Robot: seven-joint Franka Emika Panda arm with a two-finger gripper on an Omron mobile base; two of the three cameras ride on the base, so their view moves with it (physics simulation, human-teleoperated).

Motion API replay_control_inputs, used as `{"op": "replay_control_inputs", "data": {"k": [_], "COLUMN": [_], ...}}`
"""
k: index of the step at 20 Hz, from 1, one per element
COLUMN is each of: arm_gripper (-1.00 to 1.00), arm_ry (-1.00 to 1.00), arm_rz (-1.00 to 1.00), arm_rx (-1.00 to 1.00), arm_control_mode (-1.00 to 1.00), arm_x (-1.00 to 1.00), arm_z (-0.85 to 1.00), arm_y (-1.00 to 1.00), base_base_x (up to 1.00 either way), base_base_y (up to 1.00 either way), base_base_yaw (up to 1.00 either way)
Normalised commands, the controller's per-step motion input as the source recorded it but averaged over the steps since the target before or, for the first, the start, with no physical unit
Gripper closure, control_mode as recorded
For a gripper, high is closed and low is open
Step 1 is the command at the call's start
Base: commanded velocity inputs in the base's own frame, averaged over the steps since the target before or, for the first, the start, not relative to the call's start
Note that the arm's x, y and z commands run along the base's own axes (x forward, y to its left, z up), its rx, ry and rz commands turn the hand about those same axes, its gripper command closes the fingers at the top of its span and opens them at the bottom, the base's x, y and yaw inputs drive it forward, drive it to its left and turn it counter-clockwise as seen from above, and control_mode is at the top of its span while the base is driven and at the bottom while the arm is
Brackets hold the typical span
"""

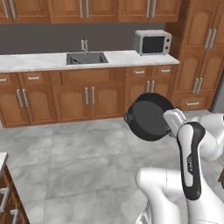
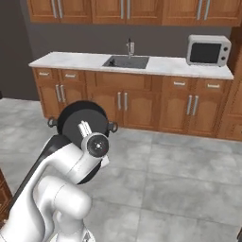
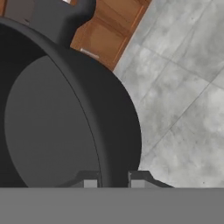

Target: Move the pot and pan from the stove into the sink.

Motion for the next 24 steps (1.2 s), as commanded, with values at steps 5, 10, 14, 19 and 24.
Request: {"op": "replay_control_inputs", "data": {"k": [5,10,14,19,24], "arm_gripper": [1.0,1.0,1.0,1.0,1.0], "arm_ry": [0.0,0.0,0.0,0.0,0.0], "arm_rz": [0.0,0.0,0.0,0.0,0.0], "arm_rx": [0.0,0.0,0.0,0.0,0.0], "arm_control_mode": [1.0,1.0,1.0,1.0,1.0], "arm_x": [0.0,0.0,0.0,0.0,0.0], "arm_z": [0.0,0.0,0.0,0.0,0.0], "arm_y": [0.0,0.0,0.0,0.0,0.0], "base_base_x": [0.97,0.98,0.99,0.98,0.96], "base_base_y": [0.16,0.15,0.17,0.18,0.21], "base_base_yaw": [0.0,0.0,0.0,0.0,0.0]}}
